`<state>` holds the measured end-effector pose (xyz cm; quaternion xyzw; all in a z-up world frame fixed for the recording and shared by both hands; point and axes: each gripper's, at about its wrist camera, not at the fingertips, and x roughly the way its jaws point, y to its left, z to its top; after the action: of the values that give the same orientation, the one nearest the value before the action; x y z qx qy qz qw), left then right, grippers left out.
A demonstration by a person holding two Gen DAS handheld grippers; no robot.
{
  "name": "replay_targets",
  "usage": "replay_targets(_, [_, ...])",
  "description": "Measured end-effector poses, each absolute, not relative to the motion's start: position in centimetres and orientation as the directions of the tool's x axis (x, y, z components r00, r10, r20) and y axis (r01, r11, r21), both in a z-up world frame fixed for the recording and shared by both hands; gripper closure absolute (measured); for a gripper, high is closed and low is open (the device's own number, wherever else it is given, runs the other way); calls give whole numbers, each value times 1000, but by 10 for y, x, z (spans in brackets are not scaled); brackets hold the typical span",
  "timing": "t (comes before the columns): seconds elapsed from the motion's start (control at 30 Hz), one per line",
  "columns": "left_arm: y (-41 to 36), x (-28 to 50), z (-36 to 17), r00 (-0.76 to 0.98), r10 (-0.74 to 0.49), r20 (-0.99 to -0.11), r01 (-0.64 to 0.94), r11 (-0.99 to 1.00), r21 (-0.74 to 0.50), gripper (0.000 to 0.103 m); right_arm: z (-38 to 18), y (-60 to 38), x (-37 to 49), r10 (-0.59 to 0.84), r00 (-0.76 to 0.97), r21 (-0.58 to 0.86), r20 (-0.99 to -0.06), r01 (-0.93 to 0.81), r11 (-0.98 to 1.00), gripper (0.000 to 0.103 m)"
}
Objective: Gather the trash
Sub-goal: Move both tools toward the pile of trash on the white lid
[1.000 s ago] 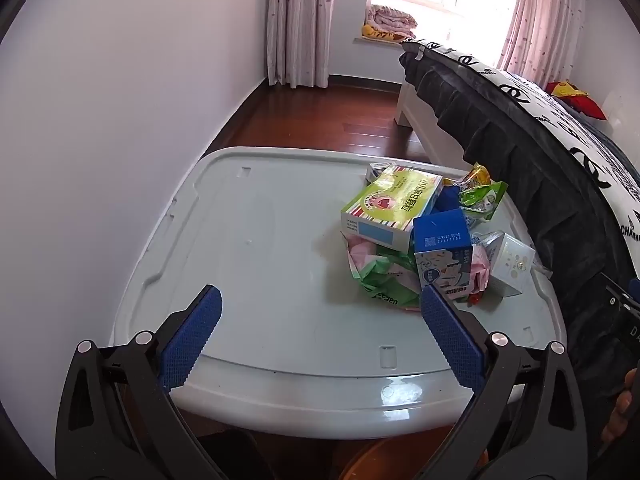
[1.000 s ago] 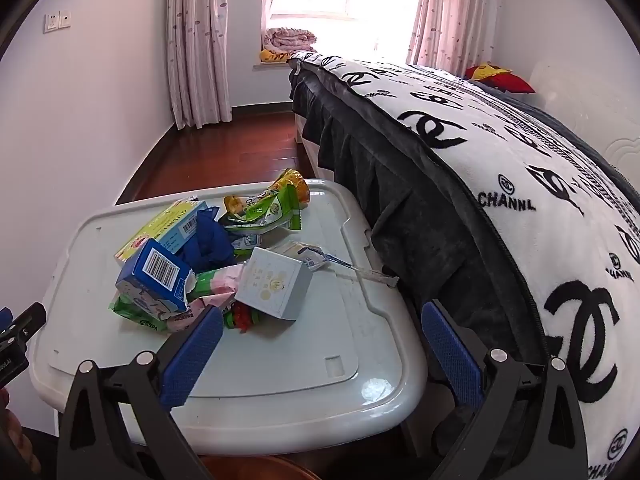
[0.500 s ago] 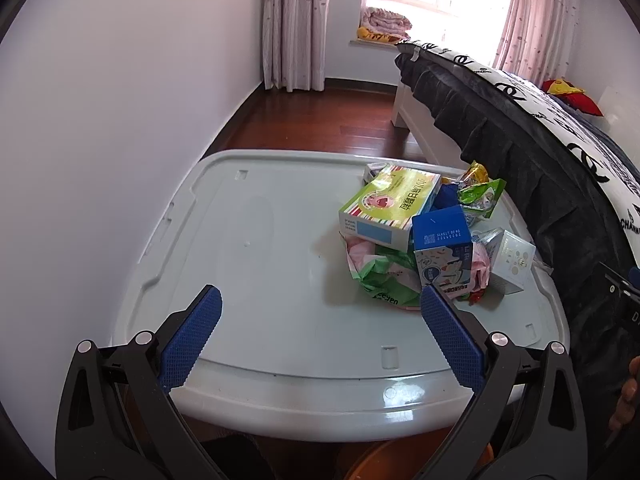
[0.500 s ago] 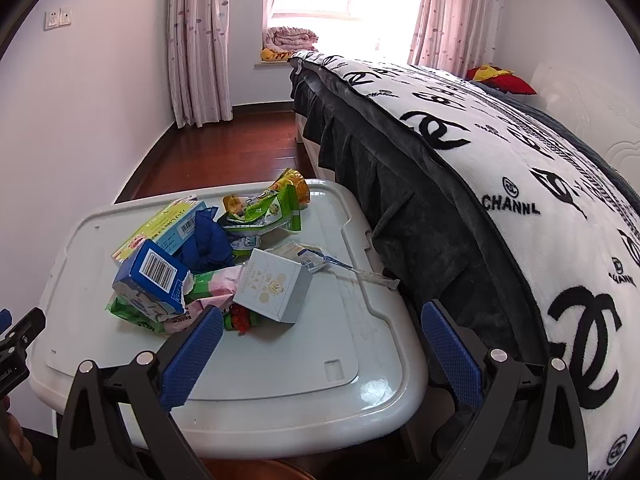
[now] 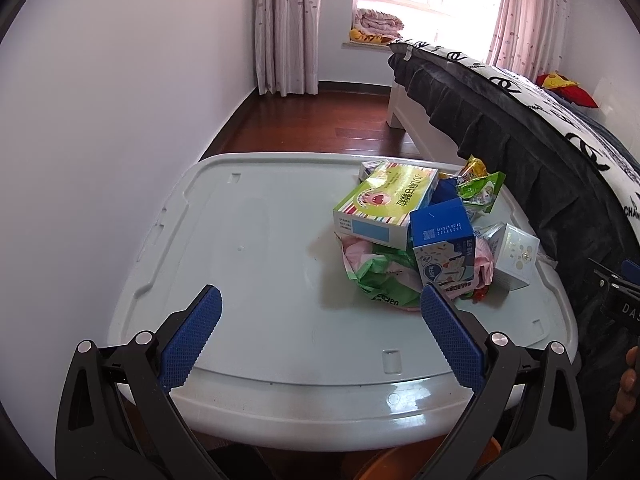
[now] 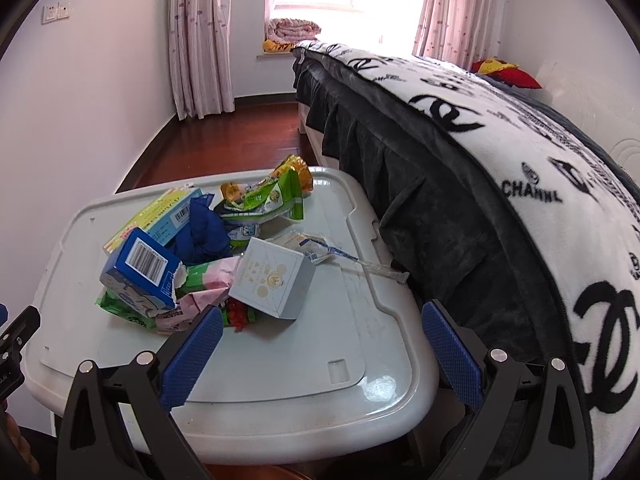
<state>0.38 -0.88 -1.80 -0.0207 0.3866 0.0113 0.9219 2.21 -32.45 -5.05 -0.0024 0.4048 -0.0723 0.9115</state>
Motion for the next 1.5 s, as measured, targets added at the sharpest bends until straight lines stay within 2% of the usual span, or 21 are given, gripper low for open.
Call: replay_targets(1.5, [-12, 27, -40, 694, 21, -719, -37, 999, -6, 6, -81, -330, 64, -84, 635, 1, -768, 133, 991, 5])
